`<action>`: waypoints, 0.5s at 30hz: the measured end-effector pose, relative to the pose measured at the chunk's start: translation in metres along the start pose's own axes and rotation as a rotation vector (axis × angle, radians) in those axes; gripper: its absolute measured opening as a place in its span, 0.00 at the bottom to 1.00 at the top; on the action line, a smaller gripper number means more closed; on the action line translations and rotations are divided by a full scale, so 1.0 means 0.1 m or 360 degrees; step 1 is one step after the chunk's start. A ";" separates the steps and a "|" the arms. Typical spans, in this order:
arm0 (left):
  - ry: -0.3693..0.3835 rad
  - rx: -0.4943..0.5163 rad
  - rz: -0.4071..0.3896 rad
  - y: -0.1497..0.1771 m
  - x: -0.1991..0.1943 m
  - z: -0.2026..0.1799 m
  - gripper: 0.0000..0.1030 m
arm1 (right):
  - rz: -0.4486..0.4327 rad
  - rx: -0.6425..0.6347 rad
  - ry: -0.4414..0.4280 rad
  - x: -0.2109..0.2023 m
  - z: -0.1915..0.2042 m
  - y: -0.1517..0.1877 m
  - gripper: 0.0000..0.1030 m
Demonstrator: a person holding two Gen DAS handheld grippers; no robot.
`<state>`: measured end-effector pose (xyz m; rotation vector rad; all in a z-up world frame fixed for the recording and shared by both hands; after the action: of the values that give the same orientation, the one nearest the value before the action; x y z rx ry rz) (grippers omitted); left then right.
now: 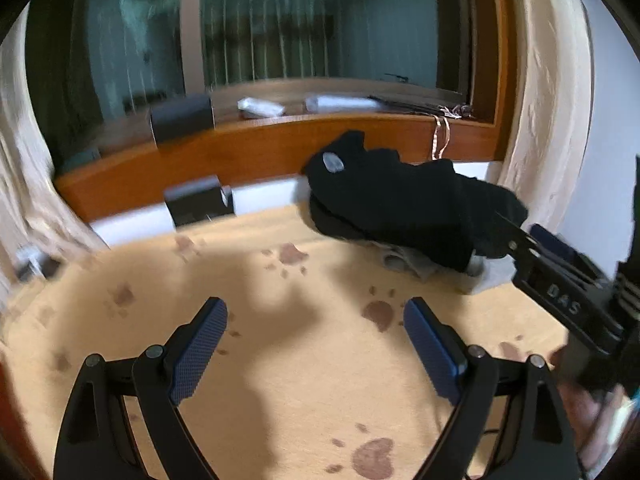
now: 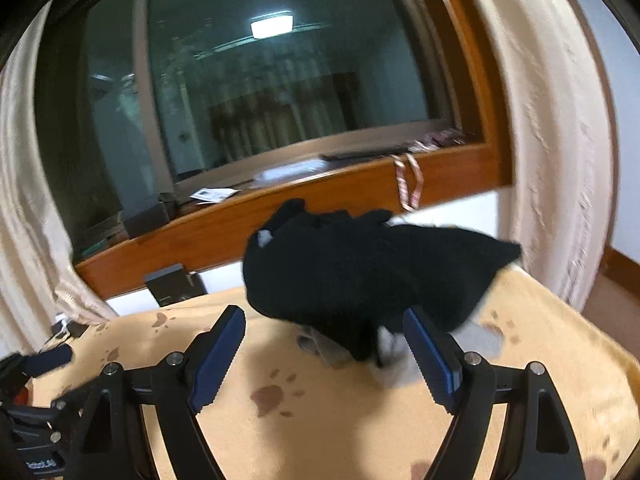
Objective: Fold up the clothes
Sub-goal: 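Move the right gripper toward the black sweater on the bed, then grasp the black sweater with the right gripper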
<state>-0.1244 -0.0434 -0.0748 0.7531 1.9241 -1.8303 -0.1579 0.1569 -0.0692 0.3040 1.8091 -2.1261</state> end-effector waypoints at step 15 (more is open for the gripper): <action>-0.0194 -0.0169 0.0114 0.00 0.31 0.49 0.89 | 0.0190 0.0056 0.0015 1.25 -0.24 -0.16 0.80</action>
<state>-0.1537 -0.0883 -0.0975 0.6523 1.8752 -1.6775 -0.2805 0.1683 -0.1047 0.4203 1.7150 -2.0792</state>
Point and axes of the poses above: each gripper's, at about its wrist camera, not at the fingertips, and x roughly the way its jaws point, z to its left, y to its underside, the point moved 8 cm from there along x, roughly the way its jaws point, and after that the axes turned 2 degrees about -x, right-handed, at the moved point
